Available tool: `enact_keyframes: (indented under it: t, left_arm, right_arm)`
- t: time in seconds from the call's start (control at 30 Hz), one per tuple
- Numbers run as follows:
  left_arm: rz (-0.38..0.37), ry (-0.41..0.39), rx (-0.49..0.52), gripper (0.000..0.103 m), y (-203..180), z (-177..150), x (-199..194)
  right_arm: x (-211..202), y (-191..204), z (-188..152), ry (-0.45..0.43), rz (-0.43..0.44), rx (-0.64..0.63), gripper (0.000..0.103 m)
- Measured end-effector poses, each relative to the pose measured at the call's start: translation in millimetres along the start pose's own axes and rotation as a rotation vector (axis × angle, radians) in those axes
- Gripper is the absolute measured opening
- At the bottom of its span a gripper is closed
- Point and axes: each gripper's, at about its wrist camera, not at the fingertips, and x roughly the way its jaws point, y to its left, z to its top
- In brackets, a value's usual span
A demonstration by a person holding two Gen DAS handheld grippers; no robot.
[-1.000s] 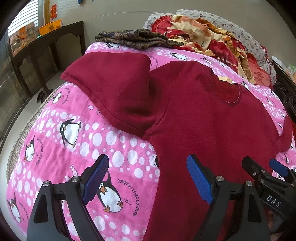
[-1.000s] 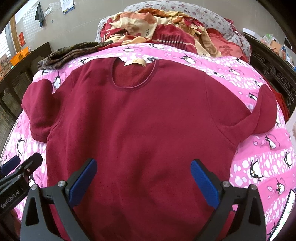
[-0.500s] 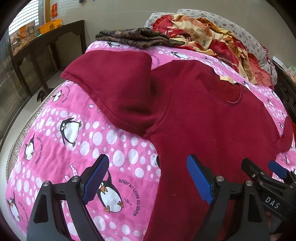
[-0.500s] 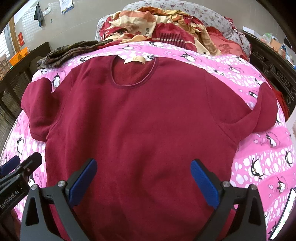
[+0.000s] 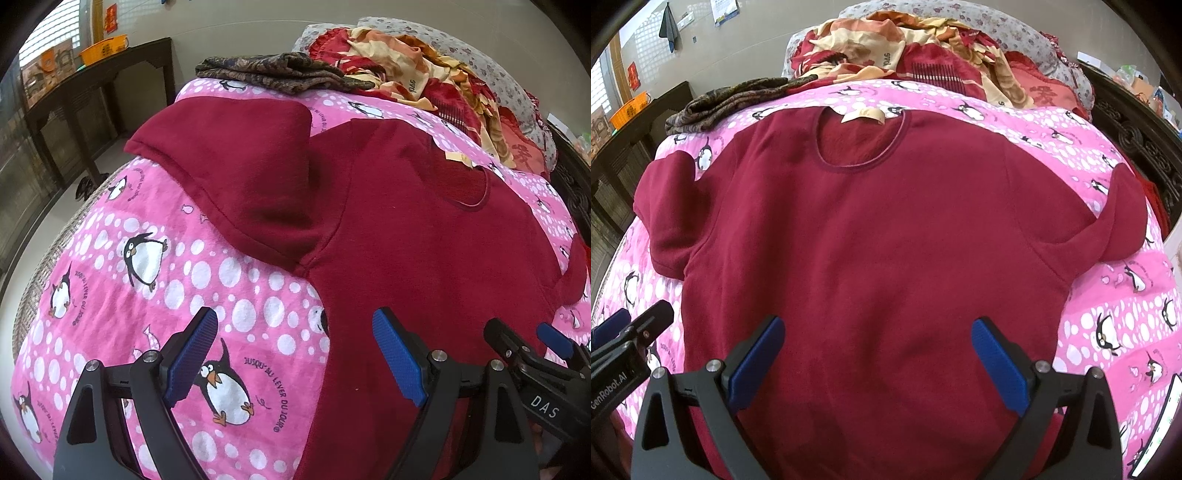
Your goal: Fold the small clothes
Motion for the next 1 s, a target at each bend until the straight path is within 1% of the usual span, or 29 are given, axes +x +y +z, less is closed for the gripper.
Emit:
enact_keyframes:
  t: [0.6,0.67,0.8,0.87,1.0]
  left_arm:
    - [0.004,0.001,0.008,0.069,-2,1,1]
    - [0.009,-0.002,0.002,0.069,2,4,1]
    - [0.016,-0.007,-0.056,0.069,29,21,4]
    - [0.036,-0.023,-0.101,0.069,50,35,7]
    - [0.102,-0.061,-0.187,0.069,96,73,17]
  right_arm:
    - [2,-1,0,0.003,0.001,0.004,0.103]
    - [2,-1,1,0.002,0.002,0.001,0.103]
    - [2,2,3,0.001,0.006,-0.008,0.103]
    - [2,4,4,0.001,0.010,-0.011,0.103]
    - [2,8,7,0.002,0.026,-0.021,0.103]
